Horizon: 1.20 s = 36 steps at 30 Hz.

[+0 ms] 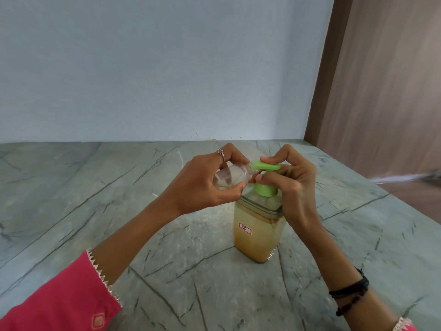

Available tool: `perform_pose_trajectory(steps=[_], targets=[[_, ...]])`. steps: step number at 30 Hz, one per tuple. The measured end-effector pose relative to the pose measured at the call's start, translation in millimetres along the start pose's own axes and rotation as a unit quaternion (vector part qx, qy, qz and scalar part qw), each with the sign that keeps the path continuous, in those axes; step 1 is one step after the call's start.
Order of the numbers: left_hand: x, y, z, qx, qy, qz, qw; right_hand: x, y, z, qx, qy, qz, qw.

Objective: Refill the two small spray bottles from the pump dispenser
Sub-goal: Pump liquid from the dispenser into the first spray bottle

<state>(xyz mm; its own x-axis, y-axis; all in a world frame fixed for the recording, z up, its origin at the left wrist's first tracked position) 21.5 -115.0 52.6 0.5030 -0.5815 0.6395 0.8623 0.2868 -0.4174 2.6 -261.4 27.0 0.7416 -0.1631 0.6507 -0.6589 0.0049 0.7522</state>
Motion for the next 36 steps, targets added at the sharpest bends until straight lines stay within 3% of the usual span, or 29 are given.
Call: perform_pose_trajectory(steps=[9,17,28,36], targets=[[0.3,0.7,2.0,-0.010,-0.013,0.007,1.000,-8.0,0.3,-2.6,-0.019,0.033,0.038,0.999],[0.1,-0.9,2.6,-0.012,-0.018,0.000,1.000,-15.3,-1.6,-1.4,-0.131,0.067,0.106,0.983],[1.3,1.0,2.2,-0.013,-0.012,0.000,1.000,-10.1,-2.0,0.1,-0.069,0.024,0.098,0.992],[-0.5,2.9,-1.8,-0.013,-0.003,0.004,1.000,-6.5,5.2,-0.4,-0.097,-0.008,0.083,0.992]])
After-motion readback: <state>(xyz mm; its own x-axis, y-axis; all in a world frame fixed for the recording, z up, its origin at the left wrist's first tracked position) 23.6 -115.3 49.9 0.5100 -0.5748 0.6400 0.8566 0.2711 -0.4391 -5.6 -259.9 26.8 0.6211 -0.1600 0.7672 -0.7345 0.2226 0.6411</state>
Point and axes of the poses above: each hand's wrist, its own x-axis towards the middle knuckle, its own z-axis out of the back of the hand, y = z × x, the point moved 7 cm from there along x, towards the middle knuckle, and after that the axes turned 2 degrees about y, right-handed, at the moved point
